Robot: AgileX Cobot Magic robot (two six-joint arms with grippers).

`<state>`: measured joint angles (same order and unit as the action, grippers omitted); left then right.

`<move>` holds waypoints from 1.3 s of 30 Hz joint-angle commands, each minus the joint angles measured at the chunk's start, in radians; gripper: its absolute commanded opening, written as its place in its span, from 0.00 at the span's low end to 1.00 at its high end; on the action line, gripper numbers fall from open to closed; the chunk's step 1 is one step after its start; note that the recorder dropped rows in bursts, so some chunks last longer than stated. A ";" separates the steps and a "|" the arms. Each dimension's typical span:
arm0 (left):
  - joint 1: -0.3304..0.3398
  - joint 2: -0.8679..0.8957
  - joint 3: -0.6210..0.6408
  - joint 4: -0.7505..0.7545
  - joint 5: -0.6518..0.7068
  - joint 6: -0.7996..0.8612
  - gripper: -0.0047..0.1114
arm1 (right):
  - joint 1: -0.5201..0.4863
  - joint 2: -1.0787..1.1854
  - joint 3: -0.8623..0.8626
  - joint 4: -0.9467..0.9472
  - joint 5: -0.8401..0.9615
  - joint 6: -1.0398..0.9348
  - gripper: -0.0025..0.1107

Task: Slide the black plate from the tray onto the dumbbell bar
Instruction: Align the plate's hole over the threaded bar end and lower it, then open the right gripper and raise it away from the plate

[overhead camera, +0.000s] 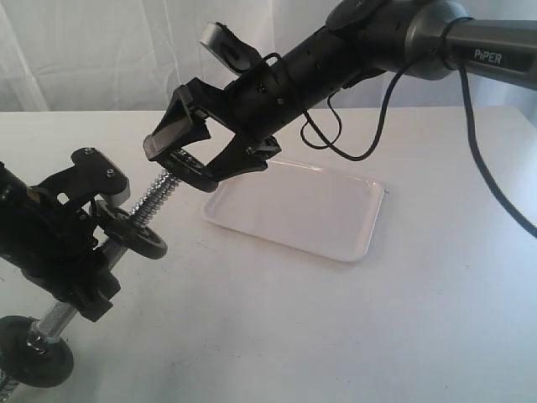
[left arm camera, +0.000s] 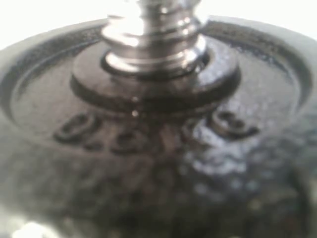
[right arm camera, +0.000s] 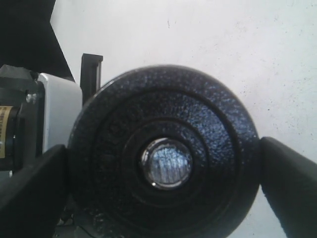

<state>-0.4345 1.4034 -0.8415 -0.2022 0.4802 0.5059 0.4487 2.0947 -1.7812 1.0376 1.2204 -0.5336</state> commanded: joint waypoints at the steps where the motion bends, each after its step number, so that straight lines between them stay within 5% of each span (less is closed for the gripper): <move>1: -0.009 -0.053 -0.039 -0.070 -0.113 0.033 0.04 | 0.016 -0.025 -0.002 0.064 0.001 -0.027 0.67; 12: -0.009 -0.053 -0.039 -0.070 -0.115 0.033 0.04 | 0.016 -0.027 -0.002 0.076 0.001 -0.089 0.68; 19: -0.009 -0.053 -0.039 -0.070 -0.115 0.033 0.04 | 0.016 -0.027 -0.002 0.187 0.001 -0.018 0.82; 39: -0.009 -0.053 -0.039 -0.070 -0.115 0.033 0.04 | 0.016 -0.027 -0.002 0.197 0.001 -0.080 0.82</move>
<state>-0.4345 1.3908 -0.8415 -0.2120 0.4519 0.5116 0.4575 2.0907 -1.7730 1.0886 1.2141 -0.6040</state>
